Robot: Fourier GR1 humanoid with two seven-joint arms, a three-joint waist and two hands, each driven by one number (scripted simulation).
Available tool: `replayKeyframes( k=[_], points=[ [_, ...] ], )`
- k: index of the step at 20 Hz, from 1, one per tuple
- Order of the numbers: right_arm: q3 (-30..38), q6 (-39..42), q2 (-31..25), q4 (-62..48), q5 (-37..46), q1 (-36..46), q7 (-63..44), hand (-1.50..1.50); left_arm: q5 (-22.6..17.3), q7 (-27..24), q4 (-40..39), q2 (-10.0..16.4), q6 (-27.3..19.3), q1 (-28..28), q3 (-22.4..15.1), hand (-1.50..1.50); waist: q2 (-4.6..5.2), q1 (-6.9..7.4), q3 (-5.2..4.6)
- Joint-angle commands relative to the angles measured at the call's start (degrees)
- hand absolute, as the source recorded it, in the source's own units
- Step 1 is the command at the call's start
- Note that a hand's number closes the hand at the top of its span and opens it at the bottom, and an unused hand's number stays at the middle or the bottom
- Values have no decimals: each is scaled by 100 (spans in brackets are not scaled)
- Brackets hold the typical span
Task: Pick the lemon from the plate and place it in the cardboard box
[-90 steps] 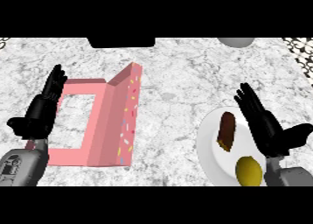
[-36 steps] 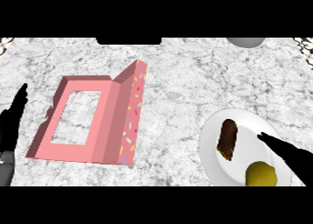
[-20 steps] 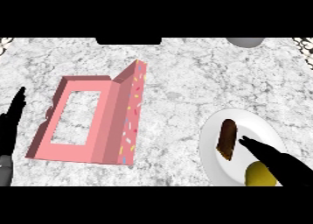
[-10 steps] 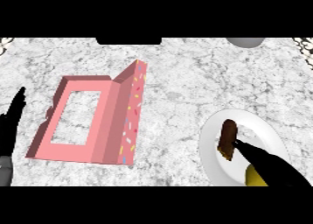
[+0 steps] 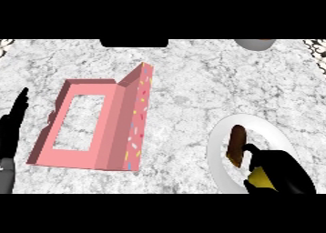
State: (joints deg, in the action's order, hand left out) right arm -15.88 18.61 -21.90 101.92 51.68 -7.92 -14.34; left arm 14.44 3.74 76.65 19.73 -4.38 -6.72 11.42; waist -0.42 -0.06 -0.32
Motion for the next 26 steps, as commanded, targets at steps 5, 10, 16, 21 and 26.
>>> replayKeyframes(
  k=[5,10,16,21,26],
  points=[
    [-741,2116,-992,81,726,1998,-159,150,71,-13,156,12,226,-297,-262,0,121,683,-46],
    [-1087,3498,-1332,72,605,3644,342,150,152,9,39,-57,345,-591,-495,0,209,1092,-84],
    [-926,4644,-1049,-686,191,6123,927,150,203,83,-21,-246,302,-678,-635,0,174,1133,-43],
    [-776,4437,29,-1813,-200,7675,1345,150,202,114,-116,-119,342,-772,-544,0,200,1056,-18],
    [-587,4431,1174,-3240,-499,8896,1271,150,199,-27,-225,-177,167,-633,-430,0,154,790,-11]
  ],
)
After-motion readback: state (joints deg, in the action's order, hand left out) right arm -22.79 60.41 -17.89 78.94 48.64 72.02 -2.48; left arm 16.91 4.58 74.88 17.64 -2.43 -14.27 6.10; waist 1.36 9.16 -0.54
